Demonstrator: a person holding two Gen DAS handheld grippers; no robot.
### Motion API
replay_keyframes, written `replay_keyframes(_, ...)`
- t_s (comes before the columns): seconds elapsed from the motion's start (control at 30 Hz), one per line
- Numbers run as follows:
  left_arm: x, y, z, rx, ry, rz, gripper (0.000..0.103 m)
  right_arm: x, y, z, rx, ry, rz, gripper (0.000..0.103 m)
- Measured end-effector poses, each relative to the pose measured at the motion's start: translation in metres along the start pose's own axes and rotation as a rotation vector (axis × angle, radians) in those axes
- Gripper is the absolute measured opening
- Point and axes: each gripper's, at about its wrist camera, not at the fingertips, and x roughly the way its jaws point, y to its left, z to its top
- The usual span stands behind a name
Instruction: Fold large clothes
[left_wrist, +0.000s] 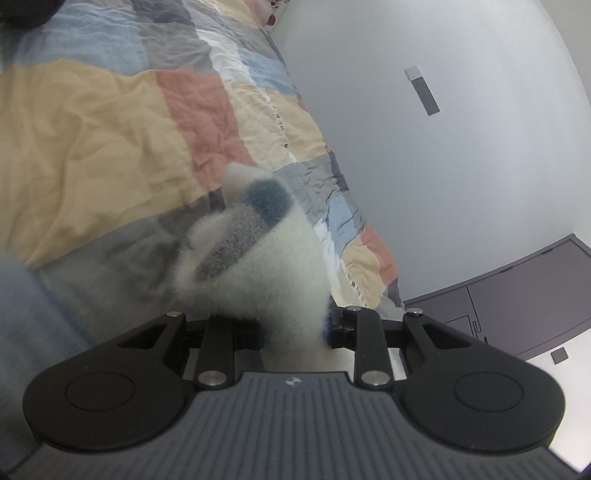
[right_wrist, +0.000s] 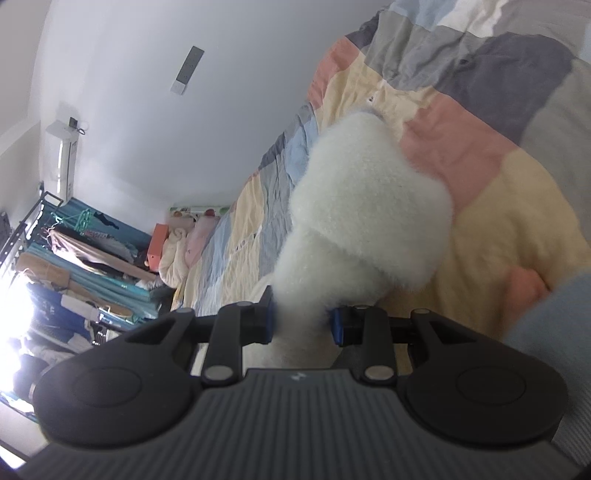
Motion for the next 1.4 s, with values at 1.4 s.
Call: replay_keyframes(1.4, 0.225, 0.0, 0.109, 0.009, 0.038, 0.034, 0.039, 0.182, 0.015, 0.099, -0.149, 0.035, -0.041, 0.044)
